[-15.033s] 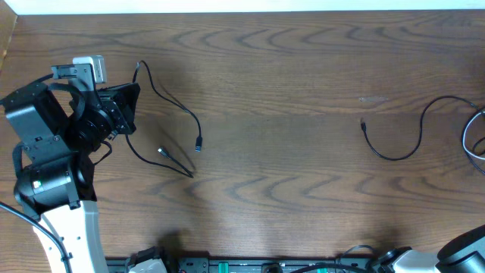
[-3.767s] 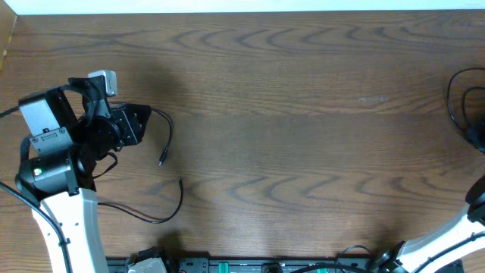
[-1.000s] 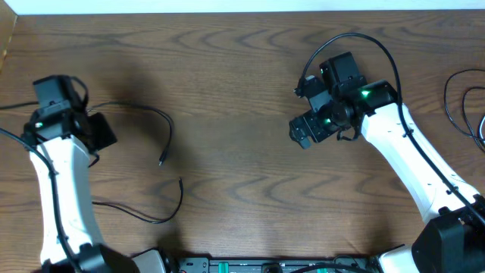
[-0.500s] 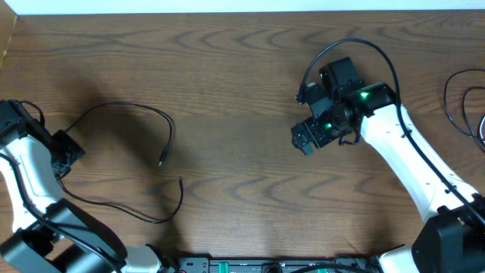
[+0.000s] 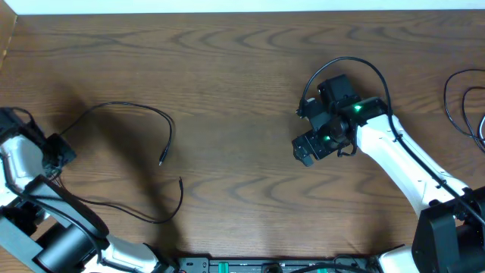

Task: Untangle cables

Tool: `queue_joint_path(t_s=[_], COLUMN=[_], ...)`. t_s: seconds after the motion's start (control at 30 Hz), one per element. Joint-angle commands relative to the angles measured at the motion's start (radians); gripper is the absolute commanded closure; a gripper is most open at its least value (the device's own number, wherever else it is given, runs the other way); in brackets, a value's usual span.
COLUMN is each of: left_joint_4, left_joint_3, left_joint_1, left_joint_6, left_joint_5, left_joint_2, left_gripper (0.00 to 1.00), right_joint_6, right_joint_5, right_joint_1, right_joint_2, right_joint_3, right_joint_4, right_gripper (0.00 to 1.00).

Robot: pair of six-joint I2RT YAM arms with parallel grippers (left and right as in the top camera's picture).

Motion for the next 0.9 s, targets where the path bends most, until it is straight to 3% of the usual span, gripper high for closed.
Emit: queue_joint_path(t_s=[0.0,0.1,0.23,0.47,0.77,0.87], left_joint_4=[0.026,0.063,0.085,0.103,0.146,0.156], left_joint_3=[0.005,0.005,0.005,0.005,0.005,0.005], left_joint_1=[0.055,0.091,0.113,0.111,0.111,0.111], left_joint_6=[0.098,0.106,0.212,0.259,0.258,0.255], left_joint_5=[-0.004,0.014,0.18,0.295,0.294,0.294], left_joint_2=[0.022,0.035,0.059,0.116,0.132,0.132], left_gripper=[0.5,0.5,0.51,0.52,0.53,0.59], right_joint_6=[-0.014,-0.014,-0.014,-0.014,-0.014,-0.014], right_joint_5=[0.004,0.004,0.004,0.004,0.004,0.004], right_joint_1=[0.005,0.005,0.005,0.005,0.005,0.005], right_joint_2=[0.009,0.009,0.009,0.009,0.009,0.009], right_joint_3=[-0.007,-0.007,-0.007,-0.007,-0.007,-0.007], right_joint_4=[0.003,0.006,0.014,0.014,-0.01,-0.01], right_gripper=[0.01,0.01,0.01,0.01,0.01,0.01])
